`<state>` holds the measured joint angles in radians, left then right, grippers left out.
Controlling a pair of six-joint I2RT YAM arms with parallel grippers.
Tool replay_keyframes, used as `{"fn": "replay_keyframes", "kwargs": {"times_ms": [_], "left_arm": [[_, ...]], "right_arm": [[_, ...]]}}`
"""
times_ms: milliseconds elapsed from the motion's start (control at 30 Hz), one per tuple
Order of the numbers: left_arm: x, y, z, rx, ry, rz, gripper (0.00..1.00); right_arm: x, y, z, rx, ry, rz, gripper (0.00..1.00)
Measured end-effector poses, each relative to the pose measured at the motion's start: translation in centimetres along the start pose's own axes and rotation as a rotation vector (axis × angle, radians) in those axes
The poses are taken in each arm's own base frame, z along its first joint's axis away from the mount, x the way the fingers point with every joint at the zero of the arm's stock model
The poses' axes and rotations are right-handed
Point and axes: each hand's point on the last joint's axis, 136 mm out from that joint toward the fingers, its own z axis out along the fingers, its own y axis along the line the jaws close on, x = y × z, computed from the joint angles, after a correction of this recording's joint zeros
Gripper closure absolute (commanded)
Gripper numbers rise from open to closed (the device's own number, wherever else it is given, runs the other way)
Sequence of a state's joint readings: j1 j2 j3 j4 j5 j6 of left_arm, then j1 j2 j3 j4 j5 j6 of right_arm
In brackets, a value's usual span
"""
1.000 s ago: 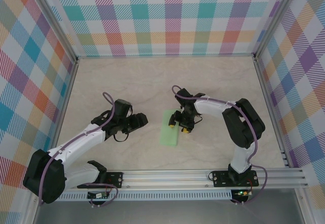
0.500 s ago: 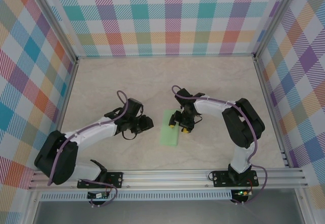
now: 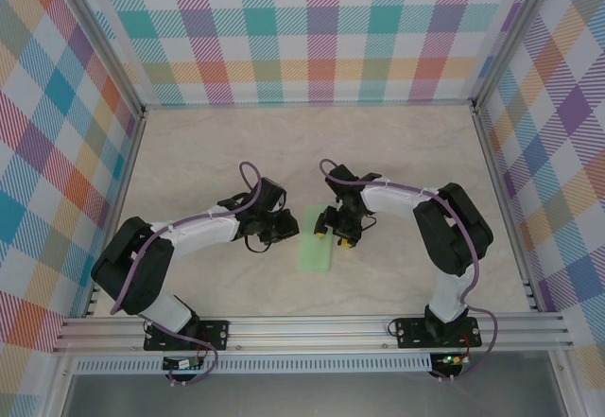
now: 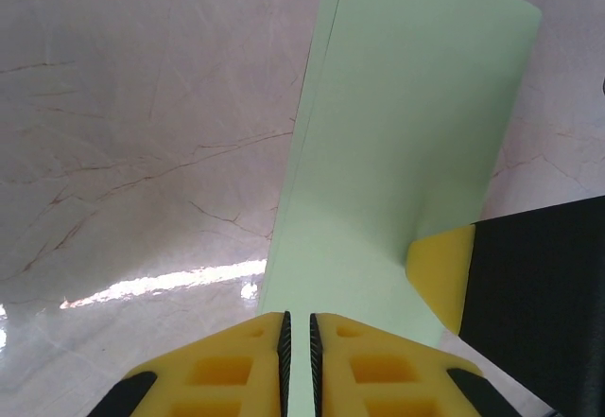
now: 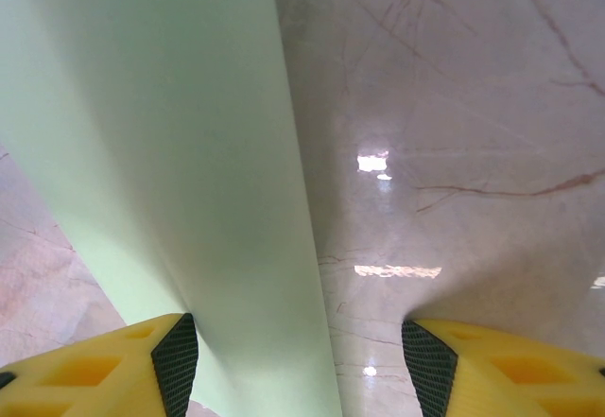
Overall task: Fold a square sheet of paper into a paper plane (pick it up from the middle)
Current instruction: Hold the square sheet of paper at the center of the table.
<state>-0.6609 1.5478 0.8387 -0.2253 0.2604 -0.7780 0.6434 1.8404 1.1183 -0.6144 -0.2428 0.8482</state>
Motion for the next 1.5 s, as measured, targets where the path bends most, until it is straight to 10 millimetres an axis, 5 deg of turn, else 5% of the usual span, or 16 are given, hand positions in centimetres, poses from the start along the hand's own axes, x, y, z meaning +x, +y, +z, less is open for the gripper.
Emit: {"fn": "replay_keyframes", "kwargs": {"times_ms": [233, 767, 1500], "left_arm": [[-0.4, -0.9, 0.7, 0.031, 0.004, -0.003, 1.00], [0.2, -1.6, 4.3, 0.005, 0.061, 0.015, 1.00], [0.4, -0.9, 5.2, 0.000, 0.051, 0.021, 1.00]], "right_arm": [[0.0, 0.0, 0.0, 0.000, 0.000, 0.000, 0.36], [0.0, -0.1, 0.1, 0.000, 0.001, 0.000, 0.36], [0.0, 0.1, -0.1, 0.003, 0.003, -0.024, 0.36]]}}
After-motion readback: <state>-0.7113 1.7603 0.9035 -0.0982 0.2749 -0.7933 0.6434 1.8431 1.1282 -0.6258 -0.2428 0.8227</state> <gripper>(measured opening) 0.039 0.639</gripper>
